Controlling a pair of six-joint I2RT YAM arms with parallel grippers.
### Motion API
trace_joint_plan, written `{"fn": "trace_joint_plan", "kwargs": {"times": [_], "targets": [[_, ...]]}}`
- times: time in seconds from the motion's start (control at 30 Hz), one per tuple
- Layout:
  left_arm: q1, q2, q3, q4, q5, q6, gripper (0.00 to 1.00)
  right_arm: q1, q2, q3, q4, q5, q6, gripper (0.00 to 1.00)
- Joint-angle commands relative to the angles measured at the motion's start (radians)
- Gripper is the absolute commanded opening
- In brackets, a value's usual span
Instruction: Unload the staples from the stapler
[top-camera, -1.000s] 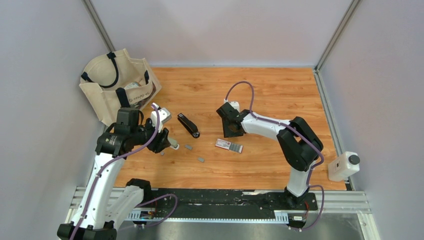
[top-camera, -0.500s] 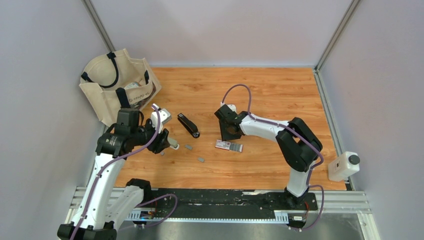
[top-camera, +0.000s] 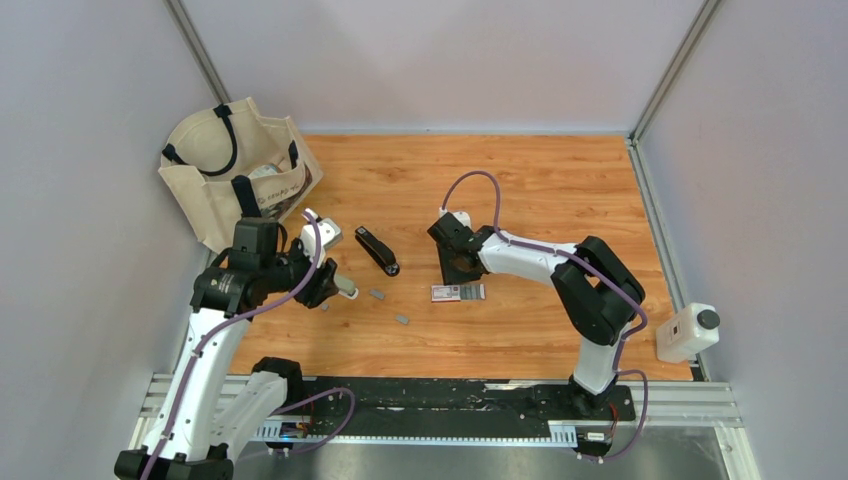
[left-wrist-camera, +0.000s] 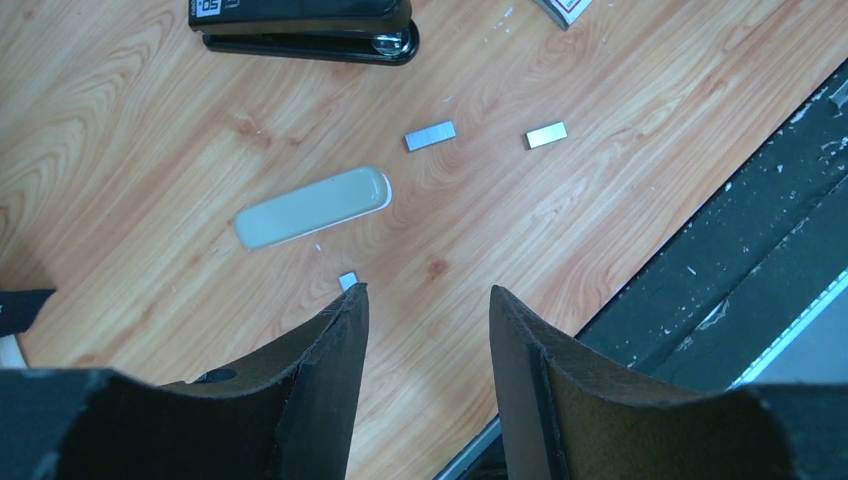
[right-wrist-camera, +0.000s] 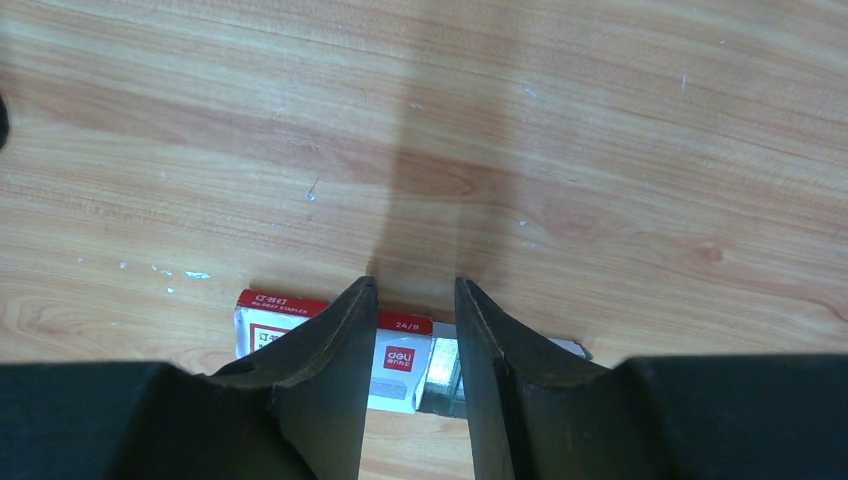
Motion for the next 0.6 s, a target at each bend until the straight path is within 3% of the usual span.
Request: {"fn": "trace_joint_plan", "kwargs": {"times": [0.0,0.23,0.37,0.57], "targets": [[0.004,-0.015,0.01,-0.008,-0.002,0.018,0.57,0.006,-0.005,0.012,-0.032,0.025,-0.017,0.41],[0.004,-0.024,0.007,-0.015,-0.017,0.029,0.57,0.003,-0.003,0.04,-0.041,0.058,-0.034,0.43],[0.004,-0.027,0.007,-0.015,-0.031,0.018,0.57,0.005,-0.075,0.069,-0.006,0.062,-0.097,0.5],[0.004,0.005,0.022,-0.015,-0.036,-0.002,0.57,0.026,-0.17,0.069,0.113,-0.122,-0.246,0.56]]}}
